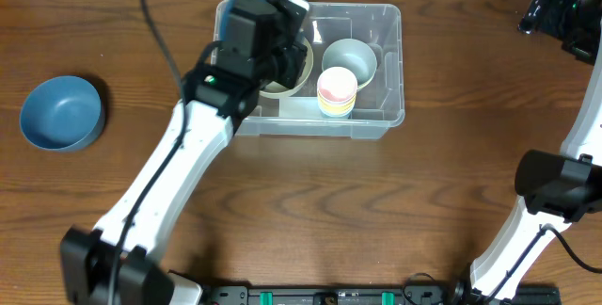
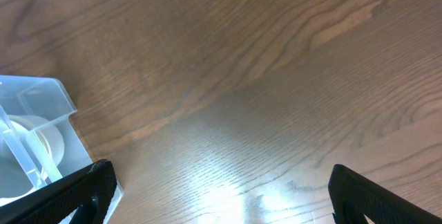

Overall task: Pack container
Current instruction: 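Carry the teal bowl into the container and stack it on the cream bowl, then release and move the left gripper to the last teal bowl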

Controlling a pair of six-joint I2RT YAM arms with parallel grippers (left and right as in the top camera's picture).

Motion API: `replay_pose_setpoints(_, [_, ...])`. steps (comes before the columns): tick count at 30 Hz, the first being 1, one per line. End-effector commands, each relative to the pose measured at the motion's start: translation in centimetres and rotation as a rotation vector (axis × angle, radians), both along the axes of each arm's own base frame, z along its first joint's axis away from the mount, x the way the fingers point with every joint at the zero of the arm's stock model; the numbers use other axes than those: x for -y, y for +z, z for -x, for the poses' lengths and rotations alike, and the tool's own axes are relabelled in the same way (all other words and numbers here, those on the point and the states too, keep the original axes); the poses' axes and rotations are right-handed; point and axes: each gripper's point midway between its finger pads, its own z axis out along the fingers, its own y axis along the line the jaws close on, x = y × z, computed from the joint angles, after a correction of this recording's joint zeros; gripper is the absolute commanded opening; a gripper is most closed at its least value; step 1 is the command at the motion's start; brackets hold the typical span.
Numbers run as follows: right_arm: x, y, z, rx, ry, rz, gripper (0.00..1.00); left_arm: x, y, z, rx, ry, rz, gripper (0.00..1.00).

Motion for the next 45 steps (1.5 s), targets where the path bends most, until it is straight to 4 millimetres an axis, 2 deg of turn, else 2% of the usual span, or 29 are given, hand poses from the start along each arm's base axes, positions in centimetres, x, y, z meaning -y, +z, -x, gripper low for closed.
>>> replay_pose_setpoints(1, [0.4,0.5,0.1,0.009,0.002,0.016,0.99,0.1,-2.3,-0.9,-0.037,0.019,-0.030,0.06])
replay_pose_setpoints(7, [0.4,0.5,0.1,0.009,0.002,0.016,0.99,0.4,-6.4,-1.6,-0.117,0.019,-0.066,0.06])
replay_pose_setpoints(12, [0.4,0.5,0.1,0.009,0.002,0.016,0.99,0.5,-7.8,-1.9,-0.139,0.020,-0.076,0.06])
replay_pose_setpoints(14, [0.4,0.5,0.1,0.009,0.002,0.016,0.99,0.5,-7.8,-1.9,-0.136,0.019,-0.075,0.09])
replay_pose_setpoints(16, [0.4,0.5,0.1,0.009,0.002,0.016,0.99,0.6,-7.6,-2.1,-0.126,0.020,-0.070,0.26])
replay_pose_setpoints(18, [0.4,0.5,0.1,0.009,0.002,0.016,0.99,0.6,-7.5,-2.2,-0.121,0.019,-0.068,0.36])
replay_pose_setpoints(22, [0.4,0.5,0.1,0.009,0.003,0.016,0.99,0.0,-7.0,-2.5,-0.109,0.028,-0.068,0.41])
replay_pose_setpoints(25, [0.4,0.5,0.1,0.009,0.002,0.016,0.99,-1.4,-5.5,-2.8,-0.084,0.058,-0.054,0.41])
replay_pose_setpoints(33, [0.4,0.5,0.1,0.009,0.003,0.016,0.99,-6.4,2.2,-2.1,0.051,0.155,0.002,0.41])
replay_pose_setpoints(37, [0.4,0.5,0.1,0.009,0.003,0.016,0.99,-10.5,4.8,-1.1,0.079,0.238,0.009,0.41])
replay_pose_setpoints(40, [0.4,0.5,0.1,0.009,0.002,0.016,0.99,-15.8,5.1,0.0,0.048,0.374,-0.021,0.41])
replay_pose_setpoints(45, [0.4,0.5,0.1,0.009,0.002,0.016,0.99,-24.9,2.7,2.1,-0.071,0.621,-0.108,0.41])
